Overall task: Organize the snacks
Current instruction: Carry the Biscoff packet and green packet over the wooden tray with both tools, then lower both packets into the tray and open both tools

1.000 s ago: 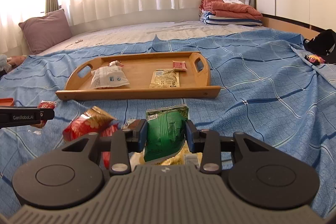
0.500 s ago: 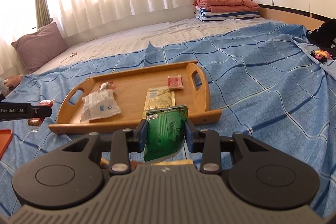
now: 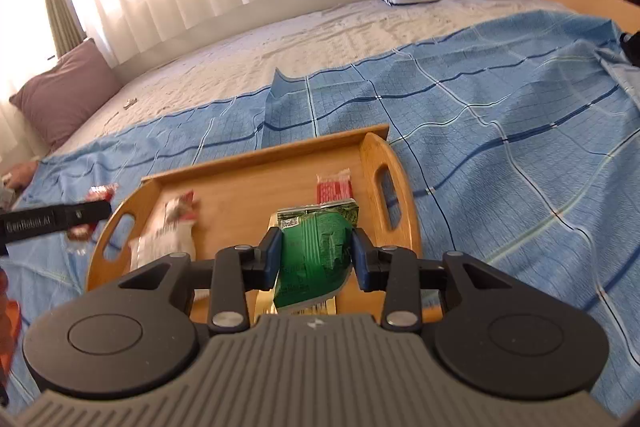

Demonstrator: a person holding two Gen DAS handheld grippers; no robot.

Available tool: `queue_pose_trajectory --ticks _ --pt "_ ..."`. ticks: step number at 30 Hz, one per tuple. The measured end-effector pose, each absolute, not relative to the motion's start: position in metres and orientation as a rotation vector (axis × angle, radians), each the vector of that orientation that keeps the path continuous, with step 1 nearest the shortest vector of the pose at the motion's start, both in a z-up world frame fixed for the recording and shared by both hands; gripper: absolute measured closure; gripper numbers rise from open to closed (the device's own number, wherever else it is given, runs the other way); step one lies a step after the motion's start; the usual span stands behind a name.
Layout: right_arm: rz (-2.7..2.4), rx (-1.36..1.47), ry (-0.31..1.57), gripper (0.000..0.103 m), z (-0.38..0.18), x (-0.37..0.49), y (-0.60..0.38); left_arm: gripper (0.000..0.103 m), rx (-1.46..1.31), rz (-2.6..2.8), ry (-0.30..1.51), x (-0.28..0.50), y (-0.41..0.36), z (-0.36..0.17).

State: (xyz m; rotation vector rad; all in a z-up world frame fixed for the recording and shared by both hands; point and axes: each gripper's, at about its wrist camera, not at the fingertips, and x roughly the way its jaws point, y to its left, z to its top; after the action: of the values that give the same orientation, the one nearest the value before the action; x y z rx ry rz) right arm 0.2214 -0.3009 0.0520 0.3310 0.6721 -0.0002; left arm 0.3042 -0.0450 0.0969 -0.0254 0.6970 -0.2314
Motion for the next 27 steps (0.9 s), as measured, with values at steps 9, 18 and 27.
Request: queue_pose_trajectory --ticks 9,18,27 --pt "0.021 0.308 0.731 0.063 0.034 0.296 -0.293 0.070 -0.023 -0.230 0.755 0.371 -0.078 0.061" --pt "0.033 0.279 0.774 0.062 0.009 0.344 -0.283 0.070 0.027 -0.227 0.781 0.413 -0.103 0.027" --pt "0.052 0.209 0.765 0.062 -0.001 0.355 -0.273 0.070 0.056 -0.217 0.795 0.423 -0.106 0.006"
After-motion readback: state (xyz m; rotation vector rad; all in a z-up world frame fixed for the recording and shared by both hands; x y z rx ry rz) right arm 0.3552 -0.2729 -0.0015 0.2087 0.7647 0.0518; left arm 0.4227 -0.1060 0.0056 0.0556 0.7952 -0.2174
